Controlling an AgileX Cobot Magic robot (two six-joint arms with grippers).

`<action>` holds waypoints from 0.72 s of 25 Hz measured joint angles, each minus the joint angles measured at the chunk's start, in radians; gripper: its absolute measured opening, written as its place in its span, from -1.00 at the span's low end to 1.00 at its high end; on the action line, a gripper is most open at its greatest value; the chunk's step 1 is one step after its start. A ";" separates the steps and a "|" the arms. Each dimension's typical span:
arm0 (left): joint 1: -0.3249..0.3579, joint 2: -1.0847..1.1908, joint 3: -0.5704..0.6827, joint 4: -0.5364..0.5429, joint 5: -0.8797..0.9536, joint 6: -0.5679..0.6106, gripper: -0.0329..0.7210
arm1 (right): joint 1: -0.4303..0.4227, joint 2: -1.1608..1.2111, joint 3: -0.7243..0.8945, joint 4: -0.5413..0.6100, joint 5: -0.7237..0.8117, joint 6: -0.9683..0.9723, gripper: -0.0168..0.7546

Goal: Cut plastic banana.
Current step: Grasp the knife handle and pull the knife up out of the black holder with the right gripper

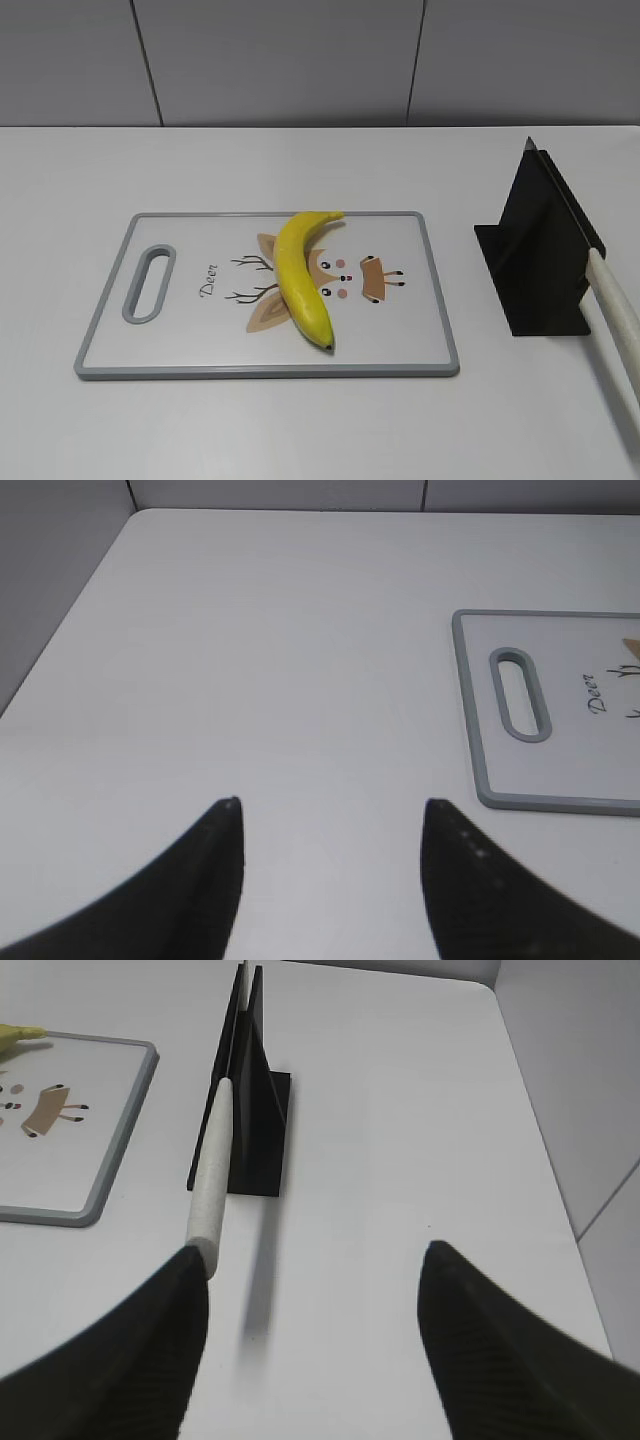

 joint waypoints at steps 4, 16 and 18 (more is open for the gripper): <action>0.000 0.000 0.000 0.000 0.000 0.000 0.55 | 0.000 0.000 0.000 0.000 0.000 0.000 0.38; 0.000 0.000 0.000 0.000 0.001 0.001 0.55 | 0.000 0.000 0.000 0.000 0.000 0.000 0.38; 0.000 0.000 0.000 0.000 0.001 0.001 0.55 | 0.000 0.000 0.000 0.000 0.000 0.000 0.38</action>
